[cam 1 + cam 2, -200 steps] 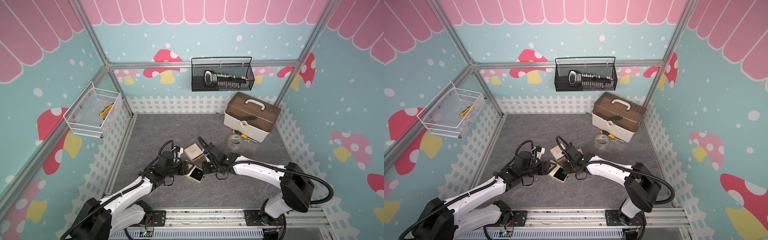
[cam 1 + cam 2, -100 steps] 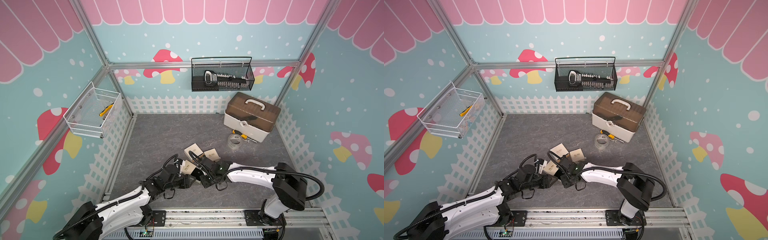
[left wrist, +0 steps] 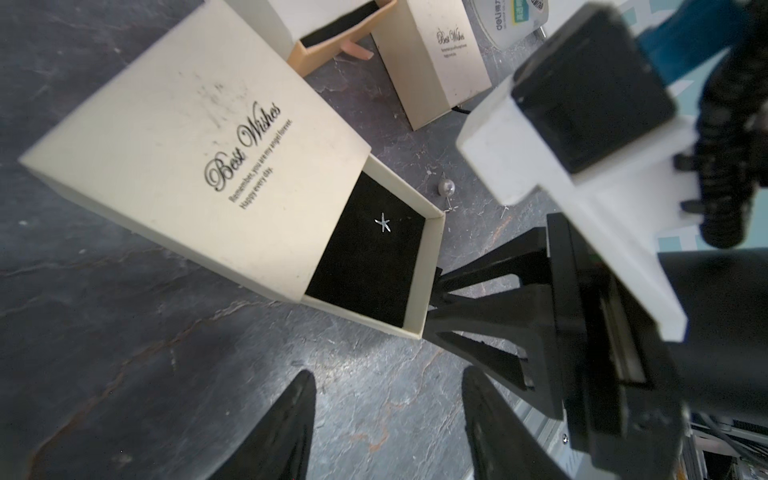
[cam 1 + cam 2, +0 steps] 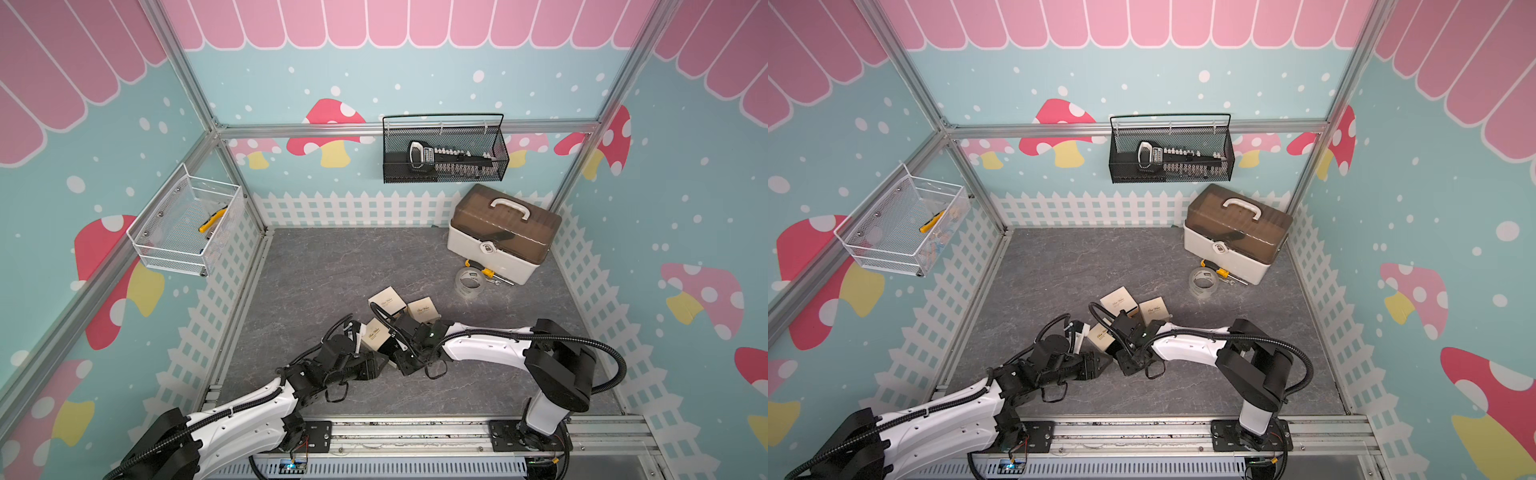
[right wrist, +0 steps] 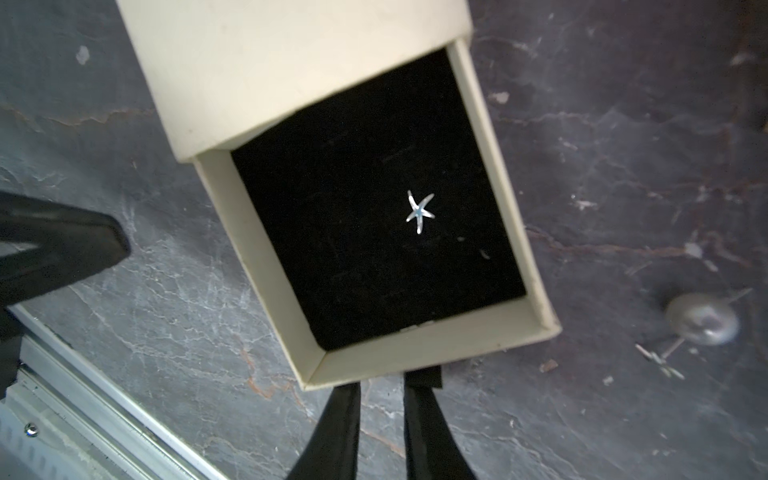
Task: Place the earrings into the drawer-style jewelry box
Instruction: Pick up the earring from the center of the board.
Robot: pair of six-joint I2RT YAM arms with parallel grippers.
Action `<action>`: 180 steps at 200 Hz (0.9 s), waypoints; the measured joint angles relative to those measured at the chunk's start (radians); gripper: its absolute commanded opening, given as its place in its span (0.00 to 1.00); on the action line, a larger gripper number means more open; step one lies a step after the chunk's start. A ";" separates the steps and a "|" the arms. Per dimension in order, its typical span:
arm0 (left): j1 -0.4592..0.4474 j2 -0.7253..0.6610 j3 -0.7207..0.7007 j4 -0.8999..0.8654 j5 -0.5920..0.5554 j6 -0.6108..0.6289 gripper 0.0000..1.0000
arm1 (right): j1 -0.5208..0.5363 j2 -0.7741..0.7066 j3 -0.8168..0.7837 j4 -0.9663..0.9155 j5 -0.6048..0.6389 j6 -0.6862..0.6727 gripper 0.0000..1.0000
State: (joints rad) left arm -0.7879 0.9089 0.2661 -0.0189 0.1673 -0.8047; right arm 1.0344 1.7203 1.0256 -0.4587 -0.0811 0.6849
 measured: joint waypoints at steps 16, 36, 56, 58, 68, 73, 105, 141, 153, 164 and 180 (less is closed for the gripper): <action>0.000 0.002 0.000 0.000 0.000 0.001 0.58 | 0.000 0.004 0.000 0.000 -0.006 0.000 0.20; 0.000 0.005 0.000 -0.001 -0.001 0.001 0.58 | 0.000 0.011 0.000 0.002 -0.009 0.000 0.19; 0.000 0.006 0.000 -0.001 -0.004 0.001 0.58 | 0.000 0.019 0.000 0.002 -0.013 0.000 0.16; 0.000 0.006 0.000 -0.001 -0.004 0.001 0.58 | 0.000 0.020 0.000 0.002 -0.014 0.000 0.15; 0.000 0.008 0.000 -0.001 -0.005 0.001 0.58 | 0.000 0.025 0.000 0.002 -0.014 -0.001 0.13; 0.000 0.008 0.000 -0.001 -0.005 0.001 0.58 | 0.000 0.027 0.000 0.002 -0.014 0.001 0.12; 0.000 0.010 0.000 -0.002 -0.007 0.002 0.58 | 0.000 0.027 0.001 0.003 -0.014 0.001 0.03; 0.000 0.013 0.002 -0.003 -0.008 0.006 0.58 | 0.000 0.027 0.001 0.005 -0.014 0.003 0.00; 0.000 0.015 0.005 -0.004 -0.008 0.008 0.58 | 0.000 0.025 0.001 0.005 -0.014 0.003 0.00; 0.000 0.016 0.011 -0.007 -0.008 0.009 0.58 | 0.000 0.020 0.000 0.004 -0.013 0.003 0.00; 0.000 0.016 0.019 -0.008 -0.012 0.013 0.58 | 0.001 0.000 -0.005 0.003 -0.005 0.005 0.00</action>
State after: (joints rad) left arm -0.7879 0.9249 0.2855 -0.0269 0.1551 -0.7918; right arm 1.0351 1.7199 1.0206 -0.4561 -0.0856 0.6903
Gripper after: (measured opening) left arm 0.576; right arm 0.047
